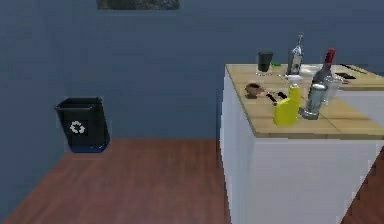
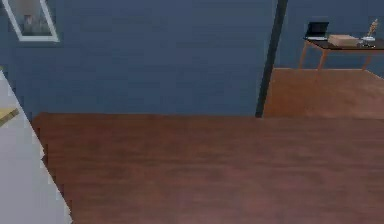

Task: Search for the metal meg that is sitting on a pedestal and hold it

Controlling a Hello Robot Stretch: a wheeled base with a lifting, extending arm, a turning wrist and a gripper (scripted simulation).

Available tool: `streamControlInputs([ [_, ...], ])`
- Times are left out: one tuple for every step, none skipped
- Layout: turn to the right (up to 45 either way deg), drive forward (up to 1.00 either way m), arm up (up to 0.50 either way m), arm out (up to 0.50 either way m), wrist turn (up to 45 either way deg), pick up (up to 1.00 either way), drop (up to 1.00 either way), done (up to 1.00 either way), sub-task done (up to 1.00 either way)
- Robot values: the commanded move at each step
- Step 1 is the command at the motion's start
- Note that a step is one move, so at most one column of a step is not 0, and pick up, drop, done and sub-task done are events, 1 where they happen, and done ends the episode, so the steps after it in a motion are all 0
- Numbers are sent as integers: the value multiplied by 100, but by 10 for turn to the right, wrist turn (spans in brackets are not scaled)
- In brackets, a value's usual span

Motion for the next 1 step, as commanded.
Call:
streamControlInputs([
  [-210,0,0,0,0,0,0,0,0],
])
